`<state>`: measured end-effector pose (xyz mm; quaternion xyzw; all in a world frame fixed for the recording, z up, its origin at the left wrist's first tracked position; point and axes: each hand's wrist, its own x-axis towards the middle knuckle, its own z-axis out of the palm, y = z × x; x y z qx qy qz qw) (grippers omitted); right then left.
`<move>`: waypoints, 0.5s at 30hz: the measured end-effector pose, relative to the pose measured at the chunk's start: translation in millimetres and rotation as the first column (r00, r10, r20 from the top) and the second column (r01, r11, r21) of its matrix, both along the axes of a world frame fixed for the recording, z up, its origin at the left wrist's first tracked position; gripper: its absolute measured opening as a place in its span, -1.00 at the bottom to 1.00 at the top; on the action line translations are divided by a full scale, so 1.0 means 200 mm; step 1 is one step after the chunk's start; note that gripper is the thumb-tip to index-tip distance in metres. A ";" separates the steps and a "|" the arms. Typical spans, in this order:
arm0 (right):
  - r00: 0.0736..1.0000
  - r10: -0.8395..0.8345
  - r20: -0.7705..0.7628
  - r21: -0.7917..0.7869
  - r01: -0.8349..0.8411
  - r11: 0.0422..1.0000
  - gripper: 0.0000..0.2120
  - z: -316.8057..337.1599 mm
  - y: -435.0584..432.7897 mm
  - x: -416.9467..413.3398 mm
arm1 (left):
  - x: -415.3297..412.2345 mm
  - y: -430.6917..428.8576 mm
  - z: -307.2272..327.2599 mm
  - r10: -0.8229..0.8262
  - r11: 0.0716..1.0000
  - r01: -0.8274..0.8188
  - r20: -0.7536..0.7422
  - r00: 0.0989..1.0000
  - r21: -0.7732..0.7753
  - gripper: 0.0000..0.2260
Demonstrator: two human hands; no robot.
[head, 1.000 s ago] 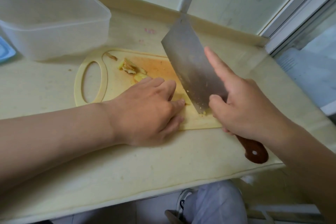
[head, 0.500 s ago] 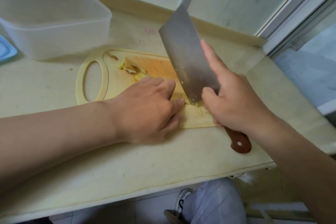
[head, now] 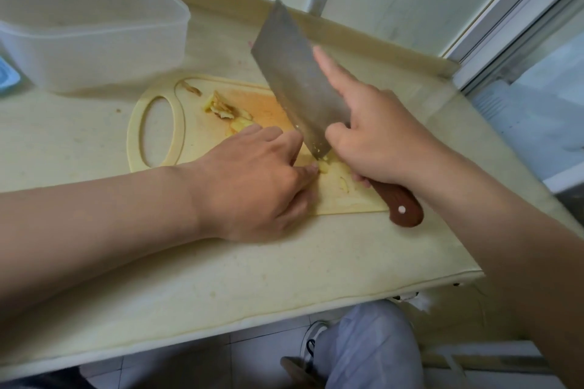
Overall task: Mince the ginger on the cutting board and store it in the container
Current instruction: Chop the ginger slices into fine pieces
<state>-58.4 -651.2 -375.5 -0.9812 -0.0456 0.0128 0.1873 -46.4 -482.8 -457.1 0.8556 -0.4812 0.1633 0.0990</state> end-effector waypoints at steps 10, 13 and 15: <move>0.993 -0.071 -0.098 0.069 0.078 0.995 -0.09 0.01 -0.10 -0.14 | -0.01 0.00 0.00 0.010 1.000 -0.010 0.024 1.000 -0.008 -0.43; 0.994 -0.021 -0.108 -0.030 0.018 0.999 -0.09 0.03 -0.03 -0.02 | -0.01 -0.01 -0.01 0.020 1.000 -0.020 0.041 0.999 -0.006 -0.43; 0.995 -0.003 -0.102 -0.041 -0.001 0.999 -0.10 0.03 0.02 0.05 | -0.01 -0.01 -0.01 0.026 1.000 -0.026 0.041 0.999 -0.002 -0.42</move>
